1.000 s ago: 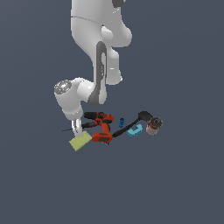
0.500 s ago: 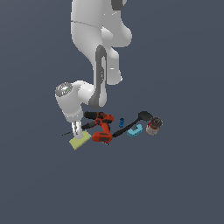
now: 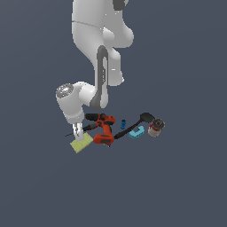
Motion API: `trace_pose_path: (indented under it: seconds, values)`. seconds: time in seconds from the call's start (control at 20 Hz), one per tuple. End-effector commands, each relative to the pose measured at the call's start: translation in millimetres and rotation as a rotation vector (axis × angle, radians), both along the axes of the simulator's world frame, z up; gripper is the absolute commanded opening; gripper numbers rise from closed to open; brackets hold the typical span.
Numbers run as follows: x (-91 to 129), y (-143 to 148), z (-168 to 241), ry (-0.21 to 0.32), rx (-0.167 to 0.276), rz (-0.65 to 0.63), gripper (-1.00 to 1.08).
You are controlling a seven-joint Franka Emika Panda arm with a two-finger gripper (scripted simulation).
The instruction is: Pick up a designated object from a clutter of objects.
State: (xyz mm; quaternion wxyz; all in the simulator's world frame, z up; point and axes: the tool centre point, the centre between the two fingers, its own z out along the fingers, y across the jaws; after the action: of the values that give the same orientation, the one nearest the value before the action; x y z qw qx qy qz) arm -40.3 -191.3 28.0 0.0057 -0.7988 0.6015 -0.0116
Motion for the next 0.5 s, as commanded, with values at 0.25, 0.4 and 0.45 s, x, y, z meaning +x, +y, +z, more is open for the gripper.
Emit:
trace_pose_path:
  seconds: [0.25,0.4,0.45]
  values:
    - [-4.4,3.6,12.3,0.001,0.001,-0.001,-1.00]
    - [-8.1,6.8,23.4,0.002,0.002,-0.001,-1.00]
    - [-9.5,8.1,27.9,0.003,0.002,-0.001,-1.00]
